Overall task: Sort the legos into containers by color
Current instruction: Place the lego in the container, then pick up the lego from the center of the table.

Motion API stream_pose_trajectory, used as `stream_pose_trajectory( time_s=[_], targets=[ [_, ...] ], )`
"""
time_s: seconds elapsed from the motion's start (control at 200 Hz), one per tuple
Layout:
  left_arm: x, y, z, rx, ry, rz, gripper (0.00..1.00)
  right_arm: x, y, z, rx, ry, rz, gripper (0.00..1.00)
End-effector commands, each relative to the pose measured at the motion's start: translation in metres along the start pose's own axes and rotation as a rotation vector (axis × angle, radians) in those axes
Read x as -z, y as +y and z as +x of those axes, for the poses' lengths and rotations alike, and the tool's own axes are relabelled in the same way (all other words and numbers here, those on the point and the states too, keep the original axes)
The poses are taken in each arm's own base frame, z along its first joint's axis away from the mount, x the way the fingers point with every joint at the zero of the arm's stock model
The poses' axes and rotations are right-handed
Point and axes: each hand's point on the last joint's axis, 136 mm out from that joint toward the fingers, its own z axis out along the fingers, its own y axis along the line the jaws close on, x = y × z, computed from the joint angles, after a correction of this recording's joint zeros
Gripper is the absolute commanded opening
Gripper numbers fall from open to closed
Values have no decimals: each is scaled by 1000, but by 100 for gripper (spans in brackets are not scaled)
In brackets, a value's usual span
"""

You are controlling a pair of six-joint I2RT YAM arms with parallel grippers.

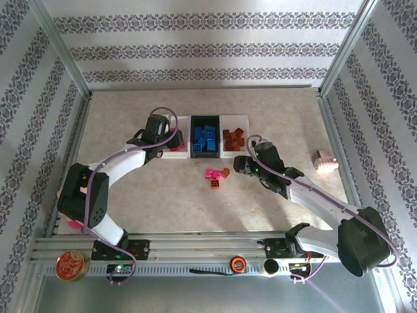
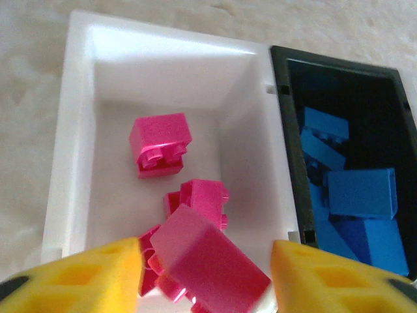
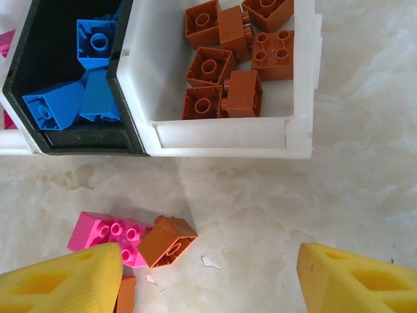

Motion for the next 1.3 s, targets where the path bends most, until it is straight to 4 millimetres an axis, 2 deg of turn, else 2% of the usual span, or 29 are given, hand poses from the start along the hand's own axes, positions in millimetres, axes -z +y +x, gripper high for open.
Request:
stream_pose_trajectory(
  time_s=[0.0, 0.22, 0.345, 0.53, 0.555, 0.645, 0.815, 0.999, 1.139, 1.294],
  targets=[
    [9, -1, -18, -6, -40, -14, 65, 4, -1, 5, -4, -3, 10, 72],
    [48, -21, -37, 24, -120, 86, 78, 7, 6, 7, 9, 1, -5, 72],
    [71, -31, -35, 54, -151, 161, 84, 6, 11, 13, 16, 18, -18, 72],
    [98, -37, -11, 104, -164, 261, 94, -5, 24, 28, 45, 68, -35, 73],
    [100, -36, -7, 111, -162, 271, 100, -7, 26, 30, 49, 77, -36, 73],
    [108, -33, 10, 136, -159, 302, 100, -15, 32, 38, 48, 100, -43, 73],
    [113, -23, 46, 186, -141, 347, 100, -31, 39, 48, 55, 135, -34, 73],
    [106, -9, 78, 218, -98, 333, 100, -51, 34, 45, -32, 103, 14, 73],
    [103, -5, 90, 227, -75, 333, 100, -66, 33, 44, -85, 101, 44, 73],
    [105, -2, 94, 236, -86, 334, 100, -76, 29, 41, -134, 75, 62, 73]
  ],
)
